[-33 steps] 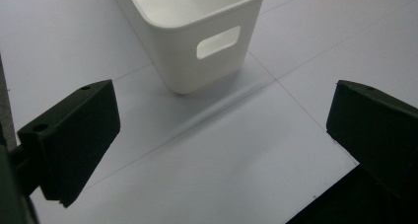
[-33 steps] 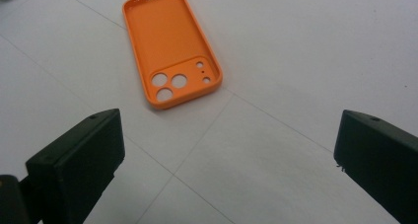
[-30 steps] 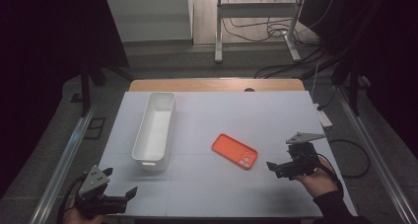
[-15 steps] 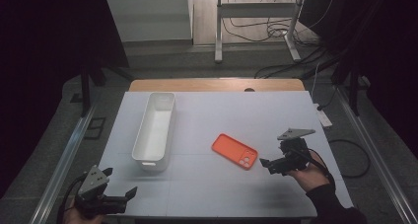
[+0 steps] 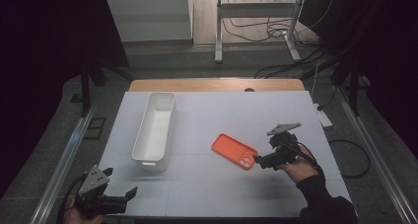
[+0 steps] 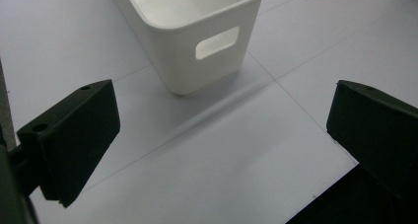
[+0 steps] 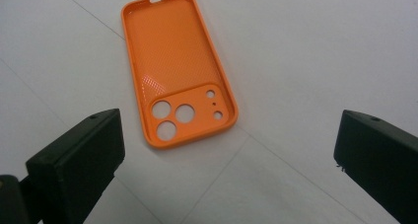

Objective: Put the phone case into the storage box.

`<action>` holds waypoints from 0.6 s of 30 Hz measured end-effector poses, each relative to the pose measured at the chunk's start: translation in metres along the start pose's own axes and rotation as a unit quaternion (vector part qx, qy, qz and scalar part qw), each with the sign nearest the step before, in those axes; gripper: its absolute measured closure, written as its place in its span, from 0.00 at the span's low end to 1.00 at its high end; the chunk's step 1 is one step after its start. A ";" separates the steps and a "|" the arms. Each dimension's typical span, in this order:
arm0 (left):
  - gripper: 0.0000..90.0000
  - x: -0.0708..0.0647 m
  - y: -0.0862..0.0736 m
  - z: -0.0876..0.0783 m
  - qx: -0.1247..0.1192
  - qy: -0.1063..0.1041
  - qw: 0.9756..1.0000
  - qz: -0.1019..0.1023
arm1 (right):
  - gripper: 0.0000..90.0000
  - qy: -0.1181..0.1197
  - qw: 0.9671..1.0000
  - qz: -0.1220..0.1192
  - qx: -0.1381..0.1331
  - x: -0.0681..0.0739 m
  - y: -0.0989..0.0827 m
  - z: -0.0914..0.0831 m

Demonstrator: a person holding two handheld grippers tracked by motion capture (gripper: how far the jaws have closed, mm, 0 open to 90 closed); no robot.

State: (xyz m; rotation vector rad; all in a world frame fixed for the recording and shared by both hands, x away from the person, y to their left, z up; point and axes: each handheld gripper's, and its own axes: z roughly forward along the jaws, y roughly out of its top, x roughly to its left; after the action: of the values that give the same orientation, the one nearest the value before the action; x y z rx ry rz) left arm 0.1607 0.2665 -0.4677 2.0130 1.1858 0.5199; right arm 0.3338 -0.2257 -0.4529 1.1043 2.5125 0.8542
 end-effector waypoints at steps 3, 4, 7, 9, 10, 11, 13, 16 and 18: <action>0.01 0.000 0.000 0.000 0.000 0.000 1.000 0.000 | 0.00 0.005 1.000 0.002 0.001 0.001 0.004 0.004; 0.01 0.000 0.000 0.000 0.000 0.000 1.000 0.000 | 0.00 0.005 1.000 0.000 0.001 0.001 0.005 0.005; 0.01 0.000 0.000 0.000 0.000 0.000 1.000 0.001 | 0.00 0.003 1.000 -0.003 -0.001 0.002 0.007 0.008; 0.01 0.000 0.000 0.000 0.000 0.000 1.000 0.001 | 0.00 0.005 1.000 -0.004 -0.001 0.003 0.009 0.011; 0.01 0.000 0.000 0.000 0.000 0.000 1.000 0.001 | 0.00 0.004 1.000 -0.005 0.001 0.003 0.009 0.012; 0.01 0.000 0.000 0.000 0.000 0.000 1.000 0.001 | 0.00 0.005 1.000 -0.004 0.002 0.003 0.010 0.013; 0.01 0.000 0.000 0.000 0.000 0.000 1.000 0.001 | 0.00 0.006 1.000 -0.004 0.003 0.003 0.012 0.015; 0.01 0.000 0.000 0.000 0.000 0.000 1.000 0.002 | 0.00 0.009 1.000 -0.004 0.007 0.004 0.014 0.016; 0.01 0.000 0.000 0.000 -0.001 0.000 1.000 0.002 | 0.00 0.011 1.000 -0.007 0.006 0.005 0.017 0.019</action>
State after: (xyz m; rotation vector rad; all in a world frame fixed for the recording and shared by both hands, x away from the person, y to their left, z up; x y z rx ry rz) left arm 0.1606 0.2662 -0.4678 2.0154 1.1803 0.5218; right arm 0.3493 -0.2048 -0.4575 1.0867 2.5426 0.8528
